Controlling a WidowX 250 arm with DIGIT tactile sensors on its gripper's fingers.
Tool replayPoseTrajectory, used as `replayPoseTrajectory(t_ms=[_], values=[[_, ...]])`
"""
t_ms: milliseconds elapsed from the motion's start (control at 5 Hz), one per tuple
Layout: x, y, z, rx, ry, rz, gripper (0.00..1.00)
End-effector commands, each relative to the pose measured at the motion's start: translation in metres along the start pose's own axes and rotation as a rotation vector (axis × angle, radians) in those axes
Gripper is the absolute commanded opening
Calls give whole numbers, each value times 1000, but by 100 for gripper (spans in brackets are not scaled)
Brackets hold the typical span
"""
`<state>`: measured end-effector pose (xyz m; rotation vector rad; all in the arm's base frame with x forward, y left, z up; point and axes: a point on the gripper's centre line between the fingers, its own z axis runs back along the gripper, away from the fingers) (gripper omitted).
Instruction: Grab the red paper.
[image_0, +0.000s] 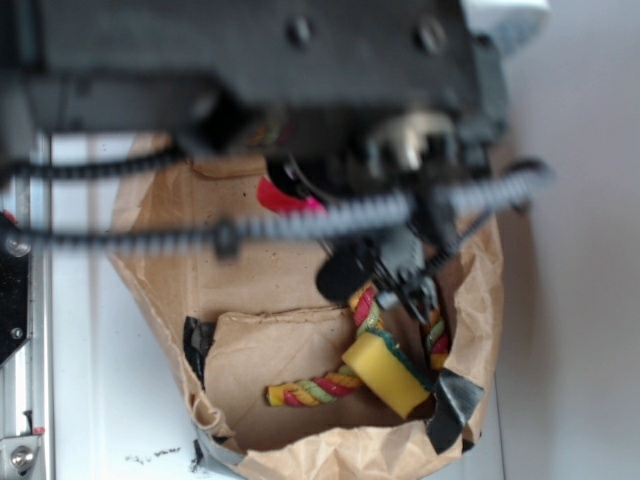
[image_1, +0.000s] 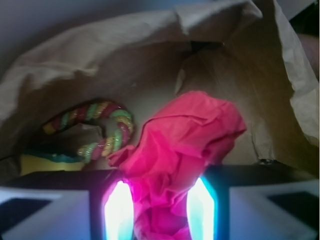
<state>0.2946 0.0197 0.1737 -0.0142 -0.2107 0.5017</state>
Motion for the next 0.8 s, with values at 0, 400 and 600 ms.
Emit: replayPoseTrajectory(t_ms=[0, 400, 600], values=[[-5, -8, 31, -34, -83, -37, 0], [-4, -9, 28, -41, -76, -69, 0], [-6, -8, 27, -14, -92, -56, 0]])
